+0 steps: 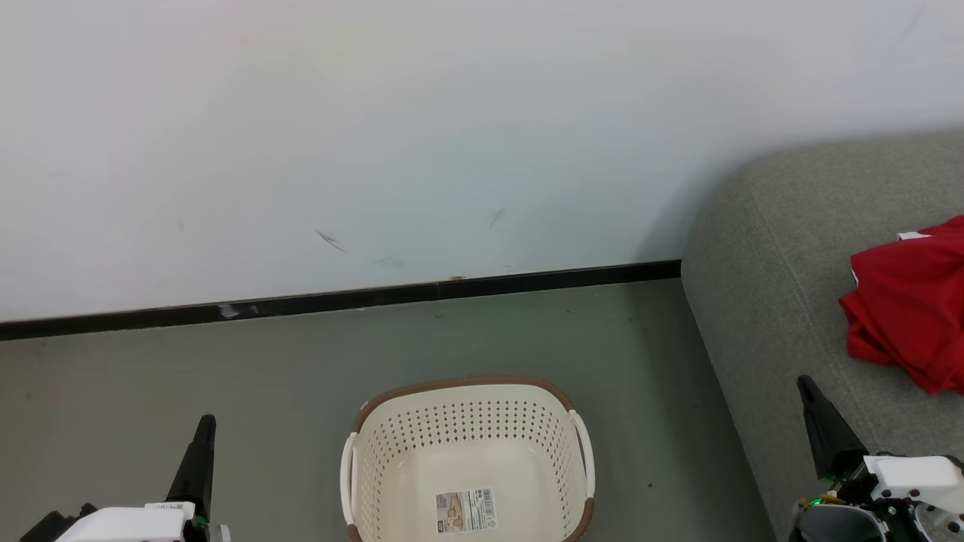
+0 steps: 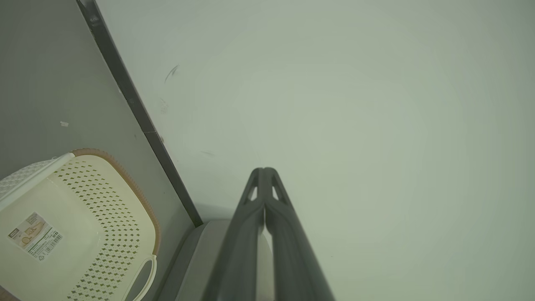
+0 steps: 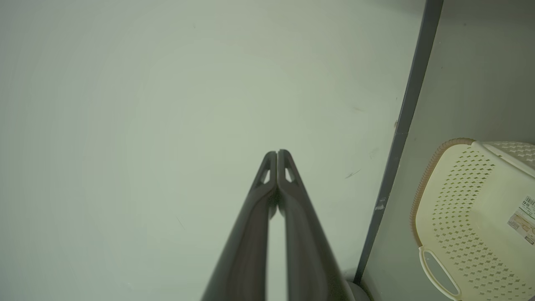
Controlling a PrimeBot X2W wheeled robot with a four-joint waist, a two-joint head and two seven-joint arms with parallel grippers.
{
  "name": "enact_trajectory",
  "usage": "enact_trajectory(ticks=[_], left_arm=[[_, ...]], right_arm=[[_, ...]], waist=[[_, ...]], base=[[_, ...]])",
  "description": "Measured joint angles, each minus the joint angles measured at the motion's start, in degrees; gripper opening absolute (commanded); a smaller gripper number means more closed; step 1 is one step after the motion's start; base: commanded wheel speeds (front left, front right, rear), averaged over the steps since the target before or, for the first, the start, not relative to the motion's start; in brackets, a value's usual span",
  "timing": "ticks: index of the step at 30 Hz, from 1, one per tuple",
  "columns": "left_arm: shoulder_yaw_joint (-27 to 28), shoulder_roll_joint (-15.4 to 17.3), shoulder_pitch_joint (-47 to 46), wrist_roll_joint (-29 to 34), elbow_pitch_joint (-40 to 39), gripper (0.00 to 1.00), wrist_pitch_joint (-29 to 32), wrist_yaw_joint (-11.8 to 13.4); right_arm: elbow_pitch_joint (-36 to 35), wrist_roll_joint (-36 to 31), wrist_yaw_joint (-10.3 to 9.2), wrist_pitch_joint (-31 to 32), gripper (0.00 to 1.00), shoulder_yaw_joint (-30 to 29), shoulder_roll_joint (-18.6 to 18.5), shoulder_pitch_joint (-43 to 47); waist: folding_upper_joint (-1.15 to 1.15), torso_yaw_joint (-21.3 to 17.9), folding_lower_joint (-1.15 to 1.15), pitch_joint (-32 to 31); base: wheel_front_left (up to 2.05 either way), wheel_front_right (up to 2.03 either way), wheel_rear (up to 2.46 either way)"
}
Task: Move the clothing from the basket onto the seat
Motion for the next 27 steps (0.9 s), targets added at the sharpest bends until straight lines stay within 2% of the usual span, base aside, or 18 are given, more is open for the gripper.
enact_trajectory(ticks=[27], left_arm=[[0.1, 0.0, 0.0, 0.0, 0.4, 0.00, 0.0, 0.0]], right_arm=[[0.2, 0.0, 0.00, 0.5, 0.00, -0.3, 0.1, 0.0]], waist=[[0.00, 0.0, 0.00, 0.0]], base=[[0.00, 0.00, 0.00]])
